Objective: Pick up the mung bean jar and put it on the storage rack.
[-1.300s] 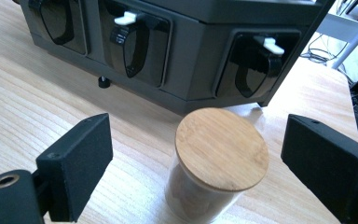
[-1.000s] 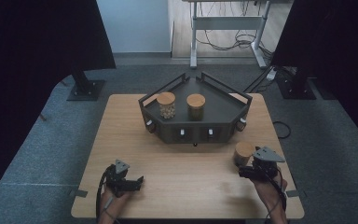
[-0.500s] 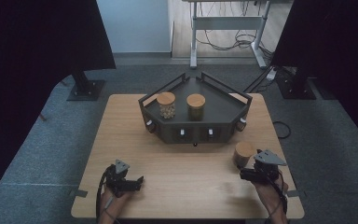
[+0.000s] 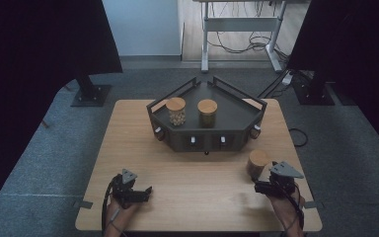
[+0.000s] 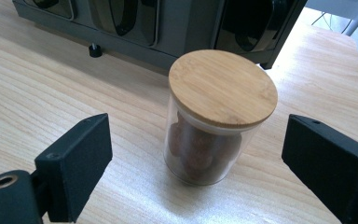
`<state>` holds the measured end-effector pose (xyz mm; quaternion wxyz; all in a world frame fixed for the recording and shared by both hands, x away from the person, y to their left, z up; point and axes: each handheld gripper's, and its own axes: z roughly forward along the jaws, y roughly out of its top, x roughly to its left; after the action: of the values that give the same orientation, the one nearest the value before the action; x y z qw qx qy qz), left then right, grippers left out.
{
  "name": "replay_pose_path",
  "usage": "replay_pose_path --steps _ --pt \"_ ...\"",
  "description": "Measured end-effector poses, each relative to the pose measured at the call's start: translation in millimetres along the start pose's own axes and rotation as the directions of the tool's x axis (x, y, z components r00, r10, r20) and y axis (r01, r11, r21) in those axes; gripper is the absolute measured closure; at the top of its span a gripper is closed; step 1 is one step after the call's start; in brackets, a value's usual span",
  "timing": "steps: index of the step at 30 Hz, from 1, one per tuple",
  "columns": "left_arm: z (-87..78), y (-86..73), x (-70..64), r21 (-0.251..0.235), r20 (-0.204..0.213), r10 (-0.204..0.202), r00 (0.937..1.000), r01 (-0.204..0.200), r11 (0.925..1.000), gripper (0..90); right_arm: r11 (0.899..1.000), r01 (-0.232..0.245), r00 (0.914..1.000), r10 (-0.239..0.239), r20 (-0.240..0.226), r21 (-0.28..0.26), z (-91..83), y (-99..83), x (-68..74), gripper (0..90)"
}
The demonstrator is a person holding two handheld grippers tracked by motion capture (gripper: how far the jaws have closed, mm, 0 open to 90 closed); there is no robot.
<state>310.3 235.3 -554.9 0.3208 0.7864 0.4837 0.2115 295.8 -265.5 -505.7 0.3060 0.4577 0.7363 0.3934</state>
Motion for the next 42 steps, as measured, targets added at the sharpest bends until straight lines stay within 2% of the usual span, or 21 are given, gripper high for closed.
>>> replay_pose_path --steps 42 --pt "-0.1 -0.1 -0.1 0.0 -0.001 0.0 1.0 0.0 1.0 0.6 0.998 -0.051 0.9987 0.051 0.005 0.041 5.7 -37.4 -6.5 7.7"
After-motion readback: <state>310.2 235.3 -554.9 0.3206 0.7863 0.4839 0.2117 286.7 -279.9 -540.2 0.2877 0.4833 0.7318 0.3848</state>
